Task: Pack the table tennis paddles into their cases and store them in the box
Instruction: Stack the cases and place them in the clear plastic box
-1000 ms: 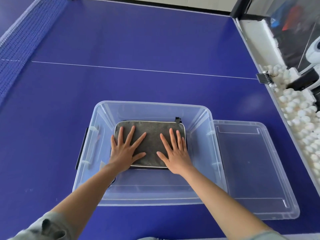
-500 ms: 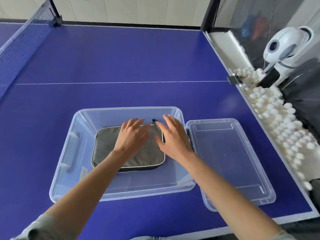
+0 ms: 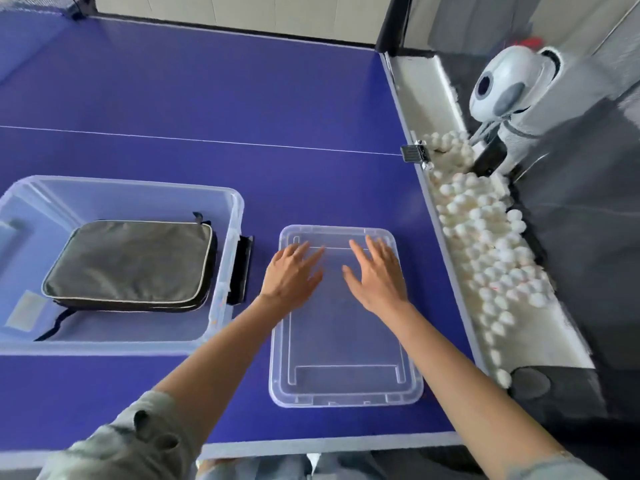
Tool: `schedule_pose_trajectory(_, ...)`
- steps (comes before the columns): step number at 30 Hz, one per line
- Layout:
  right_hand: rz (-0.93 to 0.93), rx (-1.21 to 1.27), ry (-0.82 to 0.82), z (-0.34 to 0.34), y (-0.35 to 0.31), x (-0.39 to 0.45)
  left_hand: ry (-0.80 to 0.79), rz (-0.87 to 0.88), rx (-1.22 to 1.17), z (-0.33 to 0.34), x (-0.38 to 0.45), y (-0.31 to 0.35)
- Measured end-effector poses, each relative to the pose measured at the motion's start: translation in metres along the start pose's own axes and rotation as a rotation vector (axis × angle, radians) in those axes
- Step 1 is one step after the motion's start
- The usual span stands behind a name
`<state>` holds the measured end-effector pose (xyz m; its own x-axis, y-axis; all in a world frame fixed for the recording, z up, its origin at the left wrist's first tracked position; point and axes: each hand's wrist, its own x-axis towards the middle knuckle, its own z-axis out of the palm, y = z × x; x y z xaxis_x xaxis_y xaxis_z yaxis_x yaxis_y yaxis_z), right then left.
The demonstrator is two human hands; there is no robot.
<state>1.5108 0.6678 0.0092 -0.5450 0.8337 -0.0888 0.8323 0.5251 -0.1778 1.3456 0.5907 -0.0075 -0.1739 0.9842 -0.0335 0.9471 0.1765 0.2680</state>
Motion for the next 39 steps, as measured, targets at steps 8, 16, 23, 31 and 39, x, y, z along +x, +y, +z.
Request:
schedule_pose_trajectory(8,0.125,-0.012,-0.135,0.073,0.061,-0.025,-0.135,-0.221,0.092,0.086,-0.042,0.002)
schedule_pose_trajectory(16,0.326,0.224,-0.066,0.102,0.08,-0.026,-0.073,-0.472,-0.118,0.099,-0.035,0.009)
schedule_pose_trajectory(23,0.431,0.417,0.127,0.106,0.073,-0.013,-0.036,-0.648,-0.29,0.096,-0.02,0.019)
schedule_pose_trajectory(31,0.621,0.847,0.294,0.09,0.093,0.004,0.058,-0.754,-0.365,0.084,-0.014,0.033)
schedule_pose_trajectory(39,0.66,0.82,0.281,0.088,0.114,0.008,0.176,-0.91,-0.576,0.079,-0.008,0.027)
